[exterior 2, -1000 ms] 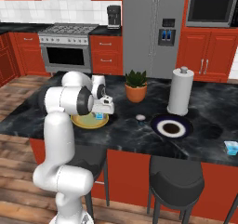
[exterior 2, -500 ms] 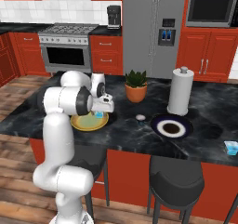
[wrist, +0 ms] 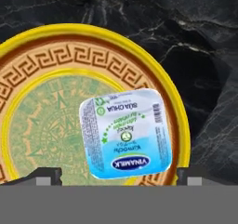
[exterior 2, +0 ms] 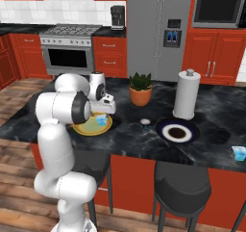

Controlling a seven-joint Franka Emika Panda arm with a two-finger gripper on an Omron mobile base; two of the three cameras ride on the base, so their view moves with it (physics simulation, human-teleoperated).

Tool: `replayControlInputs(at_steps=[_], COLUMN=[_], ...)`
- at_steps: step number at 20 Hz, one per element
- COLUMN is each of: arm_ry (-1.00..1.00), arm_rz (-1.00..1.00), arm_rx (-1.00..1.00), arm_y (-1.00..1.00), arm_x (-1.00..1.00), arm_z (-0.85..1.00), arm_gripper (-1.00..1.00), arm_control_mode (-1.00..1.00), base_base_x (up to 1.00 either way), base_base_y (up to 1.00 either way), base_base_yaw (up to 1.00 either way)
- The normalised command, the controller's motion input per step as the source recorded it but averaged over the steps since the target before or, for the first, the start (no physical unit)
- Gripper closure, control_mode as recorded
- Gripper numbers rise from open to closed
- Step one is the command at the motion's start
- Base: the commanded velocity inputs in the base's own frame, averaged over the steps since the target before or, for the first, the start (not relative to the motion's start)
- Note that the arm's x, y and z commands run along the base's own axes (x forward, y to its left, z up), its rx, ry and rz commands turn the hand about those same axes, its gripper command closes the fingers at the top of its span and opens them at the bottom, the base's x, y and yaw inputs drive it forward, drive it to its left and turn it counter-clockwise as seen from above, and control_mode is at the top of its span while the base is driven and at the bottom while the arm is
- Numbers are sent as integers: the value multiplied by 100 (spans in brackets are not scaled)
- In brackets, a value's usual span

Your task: Place two yogurt containers on each plate.

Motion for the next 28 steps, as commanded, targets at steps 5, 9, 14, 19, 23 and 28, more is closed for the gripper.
replayControlInputs(at_steps=[5,9,14,19,23,28], arm_ry=[-16,-25,-8,6,7,10], arm_rz=[-8,-6,0,0,2,1], arm_rx=[0,0,0,0,0,-4], arm_y=[0,24,76,94,88,65], arm_x=[-39,-63,-15,6,12,2], arm_z=[22,32,36,34,44,30], arm_gripper=[-100,-100,-100,-100,-100,-100], arm_control_mode=[-100,-100,-100,-100,-100,-100], base_base_x=[0,0,0,0,0,0], base_base_y=[0,0,0,0,0,0], base_base_yaw=[0,0,0,0,0,0])
